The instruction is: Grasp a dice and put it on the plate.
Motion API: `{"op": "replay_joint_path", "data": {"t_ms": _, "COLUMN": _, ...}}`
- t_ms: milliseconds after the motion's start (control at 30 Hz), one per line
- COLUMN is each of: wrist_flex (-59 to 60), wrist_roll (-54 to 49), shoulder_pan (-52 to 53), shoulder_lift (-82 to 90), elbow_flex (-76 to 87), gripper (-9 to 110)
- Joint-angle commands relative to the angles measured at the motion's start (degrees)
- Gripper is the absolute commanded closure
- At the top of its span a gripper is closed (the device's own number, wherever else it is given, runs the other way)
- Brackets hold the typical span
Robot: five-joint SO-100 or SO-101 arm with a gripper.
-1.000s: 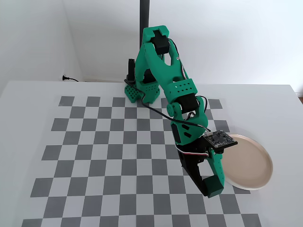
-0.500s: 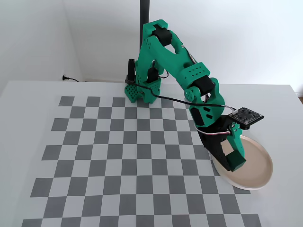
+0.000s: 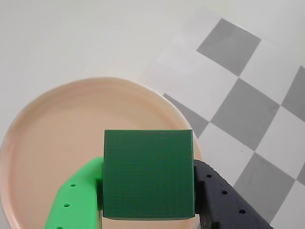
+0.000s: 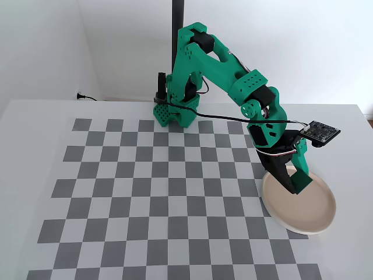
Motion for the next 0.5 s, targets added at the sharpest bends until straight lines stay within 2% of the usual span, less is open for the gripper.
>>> {"op": "replay_joint_path", "data": {"t_ms": 0, "wrist_flex": -1.85, "wrist_roll": -0.70, "shoulder_pan": -2.20, "shoulder_lift": 0.53, "elbow_flex": -1.14, "gripper": 106}}
{"op": "replay_joint_path", "data": {"t_ms": 200, "wrist_flex": -2.99, "wrist_roll": -0.35, "shoulder_pan": -5.27, "shoulder_lift": -5.36, "elbow_flex": -3.34, "gripper": 106}}
{"op": "replay_joint_path", "data": {"t_ms": 467, "wrist_flex": -1.76, "wrist_roll": 1.05, "shoulder_pan": -7.38, "shoulder_lift": -18.02, "elbow_flex": -15.38, "gripper": 106}}
